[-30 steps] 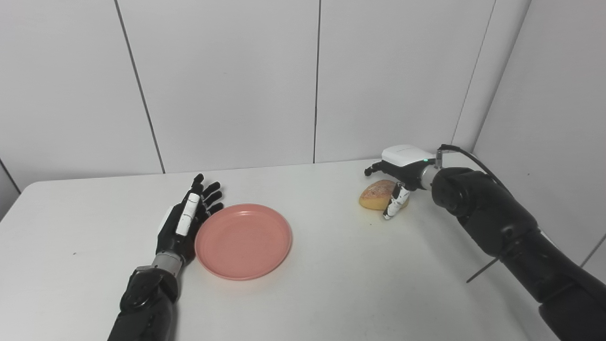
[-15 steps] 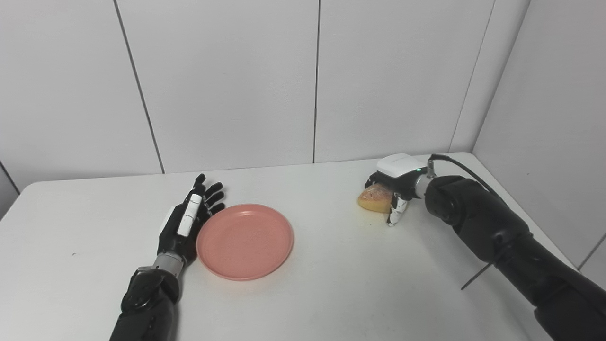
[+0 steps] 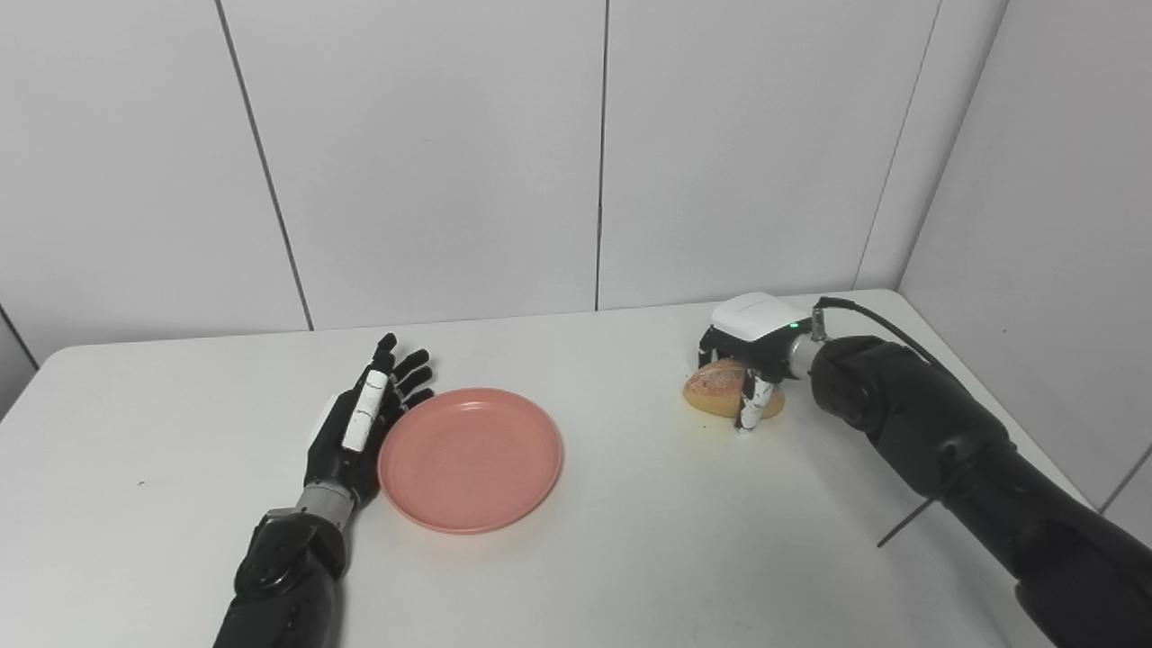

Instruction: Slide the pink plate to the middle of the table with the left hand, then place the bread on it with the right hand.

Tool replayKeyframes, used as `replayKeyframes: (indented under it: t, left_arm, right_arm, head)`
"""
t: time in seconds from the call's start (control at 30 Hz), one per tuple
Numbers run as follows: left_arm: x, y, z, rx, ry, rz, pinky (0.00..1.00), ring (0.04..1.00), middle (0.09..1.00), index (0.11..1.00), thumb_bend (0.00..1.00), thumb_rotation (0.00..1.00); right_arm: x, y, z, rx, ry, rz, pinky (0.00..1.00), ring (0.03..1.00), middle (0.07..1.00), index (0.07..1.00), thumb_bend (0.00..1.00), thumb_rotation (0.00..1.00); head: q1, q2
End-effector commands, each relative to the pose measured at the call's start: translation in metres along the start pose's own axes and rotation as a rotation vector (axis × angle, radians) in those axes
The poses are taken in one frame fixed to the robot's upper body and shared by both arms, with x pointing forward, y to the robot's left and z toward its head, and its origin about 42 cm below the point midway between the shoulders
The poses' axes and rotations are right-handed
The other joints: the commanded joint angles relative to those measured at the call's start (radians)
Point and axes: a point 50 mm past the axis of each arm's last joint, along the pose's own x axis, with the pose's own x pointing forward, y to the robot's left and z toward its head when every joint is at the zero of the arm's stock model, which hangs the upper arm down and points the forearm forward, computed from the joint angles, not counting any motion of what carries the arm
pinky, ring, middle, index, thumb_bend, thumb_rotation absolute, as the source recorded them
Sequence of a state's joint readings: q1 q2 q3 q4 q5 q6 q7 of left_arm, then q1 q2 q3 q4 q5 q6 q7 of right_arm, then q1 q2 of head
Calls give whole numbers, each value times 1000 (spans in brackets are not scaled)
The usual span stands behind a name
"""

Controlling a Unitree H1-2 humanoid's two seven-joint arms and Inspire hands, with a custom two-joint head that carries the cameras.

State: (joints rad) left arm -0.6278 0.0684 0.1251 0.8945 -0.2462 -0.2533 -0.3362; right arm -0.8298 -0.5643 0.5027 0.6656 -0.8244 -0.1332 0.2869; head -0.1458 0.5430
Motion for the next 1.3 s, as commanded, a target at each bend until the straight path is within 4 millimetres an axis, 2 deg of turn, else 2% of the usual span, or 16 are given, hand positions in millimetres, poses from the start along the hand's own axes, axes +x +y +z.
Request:
replayKeyframes:
  t: [0.0, 0.13, 0.53, 0.73, 0.83, 1.03, 1.23, 1.27]
  left_arm:
    - [-28, -9, -45, -52, 98, 7, 875, 900, 906, 1000, 877, 775]
    - [-27, -10, -45, -60, 105, 10, 872, 902, 912, 1000, 862, 772]
    - [-25, -14, -48, -66, 115, 2, 892, 909, 923, 1000, 860, 786]
    - [-23, -17, -50, -61, 121, 7, 851, 896, 909, 1000, 861, 785]
    - [-23, -18, -50, -50, 121, 5, 841, 888, 909, 1000, 862, 788]
    - [-20, -23, -51, -61, 131, -1, 841, 891, 895, 1000, 891, 777]
    - [-18, -29, -54, -52, 138, -7, 839, 885, 879, 1000, 877, 788]
    - [-18, -30, -54, -52, 138, -10, 840, 886, 879, 1000, 862, 795]
  right_arm:
    - [-4, -33, -8, -22, -13, -97, 331, 407, 468, 501, 529, 0]
    - [-6, -35, -7, -29, -12, -95, 343, 422, 485, 485, 529, 0]
    - [-13, -50, -3, -47, -39, -114, 310, 393, 446, 511, 527, 0]
    - [-23, -73, 6, -48, -95, -164, 280, 362, 429, 512, 527, 0]
    - [-26, -84, 12, -49, -112, -175, 293, 378, 435, 509, 527, 0]
    - [-33, -113, 36, -90, -179, -223, 311, 393, 442, 513, 527, 0]
    - [-36, -130, 65, -105, -251, -254, 340, 416, 449, 516, 526, 0]
    - [-36, -131, 68, -107, -261, -258, 320, 397, 446, 515, 526, 0]
  head:
    - [3, 3]
    - [-1, 4]
    - [2, -2]
    - [18, 6]
    - [33, 10]
    - [85, 17]
    - [140, 21]
    - [144, 21]
